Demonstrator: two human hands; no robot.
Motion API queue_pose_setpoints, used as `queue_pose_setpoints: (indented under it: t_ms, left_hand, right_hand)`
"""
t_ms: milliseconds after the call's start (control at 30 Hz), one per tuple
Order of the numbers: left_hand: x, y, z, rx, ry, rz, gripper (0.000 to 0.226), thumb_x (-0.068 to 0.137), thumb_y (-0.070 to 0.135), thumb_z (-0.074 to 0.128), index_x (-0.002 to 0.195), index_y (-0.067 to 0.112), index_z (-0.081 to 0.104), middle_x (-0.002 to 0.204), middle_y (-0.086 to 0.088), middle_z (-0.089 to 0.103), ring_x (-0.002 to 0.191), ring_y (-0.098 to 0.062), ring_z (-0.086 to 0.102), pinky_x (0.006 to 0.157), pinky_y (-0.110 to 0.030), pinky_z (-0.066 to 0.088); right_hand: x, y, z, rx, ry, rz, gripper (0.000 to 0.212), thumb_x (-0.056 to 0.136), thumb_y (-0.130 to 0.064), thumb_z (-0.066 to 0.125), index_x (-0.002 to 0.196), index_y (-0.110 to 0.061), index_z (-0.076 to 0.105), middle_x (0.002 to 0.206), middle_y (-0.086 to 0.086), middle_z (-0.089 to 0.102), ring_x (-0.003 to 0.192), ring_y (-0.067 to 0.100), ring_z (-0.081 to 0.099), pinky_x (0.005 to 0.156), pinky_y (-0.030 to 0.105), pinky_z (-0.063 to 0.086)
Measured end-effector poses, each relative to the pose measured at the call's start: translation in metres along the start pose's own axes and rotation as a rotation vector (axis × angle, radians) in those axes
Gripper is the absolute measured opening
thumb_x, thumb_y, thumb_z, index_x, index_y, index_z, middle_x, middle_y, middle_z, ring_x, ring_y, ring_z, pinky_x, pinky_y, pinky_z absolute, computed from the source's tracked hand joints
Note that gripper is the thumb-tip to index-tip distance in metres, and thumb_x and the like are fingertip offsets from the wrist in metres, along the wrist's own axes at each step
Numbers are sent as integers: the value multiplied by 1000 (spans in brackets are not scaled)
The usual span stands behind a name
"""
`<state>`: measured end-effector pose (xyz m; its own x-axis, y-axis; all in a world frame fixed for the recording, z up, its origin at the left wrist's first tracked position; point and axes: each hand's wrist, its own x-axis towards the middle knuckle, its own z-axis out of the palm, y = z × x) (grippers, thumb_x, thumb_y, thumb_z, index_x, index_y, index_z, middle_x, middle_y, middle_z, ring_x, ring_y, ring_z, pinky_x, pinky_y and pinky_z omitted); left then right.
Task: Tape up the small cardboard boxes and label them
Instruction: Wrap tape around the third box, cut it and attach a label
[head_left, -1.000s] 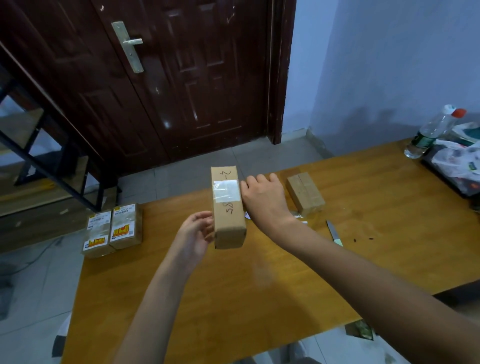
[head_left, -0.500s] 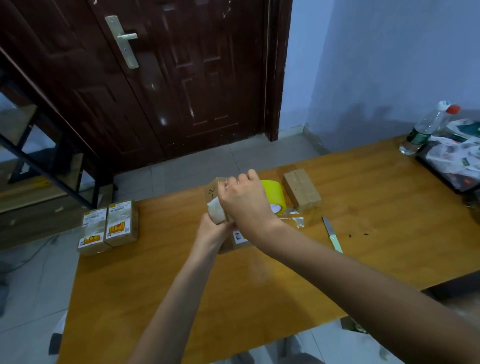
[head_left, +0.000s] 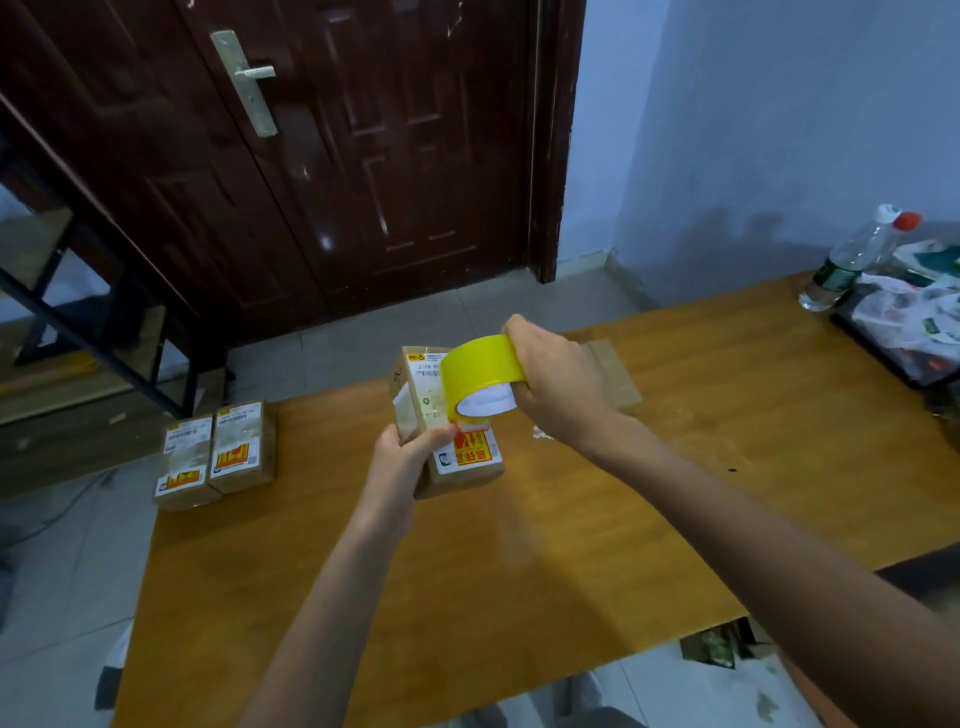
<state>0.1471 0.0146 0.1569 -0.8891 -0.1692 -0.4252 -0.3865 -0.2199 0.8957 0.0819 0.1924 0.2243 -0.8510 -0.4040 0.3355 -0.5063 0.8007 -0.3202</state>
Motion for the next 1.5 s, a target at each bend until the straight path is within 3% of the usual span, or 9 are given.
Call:
queue_pose_setpoints:
  t_ms: [100, 167, 300, 400, 567, 800, 1200, 1367, 1500]
  left_hand:
    - [-3, 11, -15, -2, 64, 43, 46, 73, 14, 79, 114, 5, 61, 98, -10, 75, 82, -24, 74, 62, -33, 60]
    - [-7, 22, -27, 29, 52, 64, 52, 69, 23, 79, 114, 7, 58, 99, -10, 75, 85, -24, 74, 60, -30, 59]
    - [-9, 32, -27, -14, -14, 53, 48, 71, 20, 75, 115, 5, 59, 100, -10, 75, 91, -28, 73, 62, -32, 60]
    - [-12, 31, -24, -57, -32, 44, 41, 75, 16, 71, 114, 7, 60, 102, -11, 74, 91, -27, 73, 62, -32, 60]
    - [-15, 38, -23, -139, -179, 47, 53, 75, 19, 69, 125, 4, 55, 116, -17, 70, 105, -35, 68, 72, -37, 61]
    - [-21, 39, -21, -263, -238, 27, 43, 74, 20, 65, 116, 12, 60, 110, -13, 72, 98, -29, 71, 69, -32, 61]
    - [-26, 35, -19, -457, -349, -18, 44, 83, 14, 48, 126, 7, 53, 103, -14, 73, 86, -27, 73, 61, -32, 60]
    - [-25, 30, -16, -517, -363, -19, 46, 87, 16, 46, 131, 9, 51, 110, -14, 70, 92, -28, 71, 68, -34, 61]
    - [-23, 20, -10, -576, -351, -37, 44, 83, 24, 51, 125, 14, 58, 107, -10, 71, 91, -25, 71, 69, -34, 60]
  right_hand:
    - [4, 6, -19, -329, 125, -56, 30, 61, 4, 61, 82, -14, 49, 67, -1, 51, 55, 26, 52, 46, 20, 3]
    - [5, 14, -27, -531, 83, -101, 31, 56, 4, 56, 82, -13, 52, 69, 1, 52, 61, 24, 50, 46, 21, 6]
    - [4, 24, -20, -594, 5, -107, 34, 55, 7, 55, 81, -14, 50, 69, 2, 49, 63, 24, 47, 45, 25, 16]
    - [6, 24, -16, -622, -2, -91, 35, 51, 6, 57, 78, -14, 48, 67, 1, 47, 60, 23, 45, 46, 25, 12]
    - [0, 26, -1, -591, -46, -72, 40, 54, 11, 53, 78, -16, 35, 68, 0, 36, 60, 21, 33, 46, 25, 16]
    - [0, 25, 5, -555, -92, -73, 38, 62, 12, 46, 83, -17, 32, 73, -1, 37, 65, 20, 36, 45, 25, 12]
    - [-5, 16, 30, -494, -136, -46, 36, 68, 10, 55, 98, -12, 52, 77, 1, 51, 65, 19, 42, 43, 24, 14]
    - [-6, 8, 37, -398, -97, -61, 30, 78, 0, 64, 103, -12, 55, 83, 2, 58, 68, 17, 49, 43, 23, 36]
    - [-6, -3, 40, -302, -60, -63, 24, 79, -8, 70, 97, -12, 56, 80, 3, 57, 64, 16, 49, 43, 25, 43]
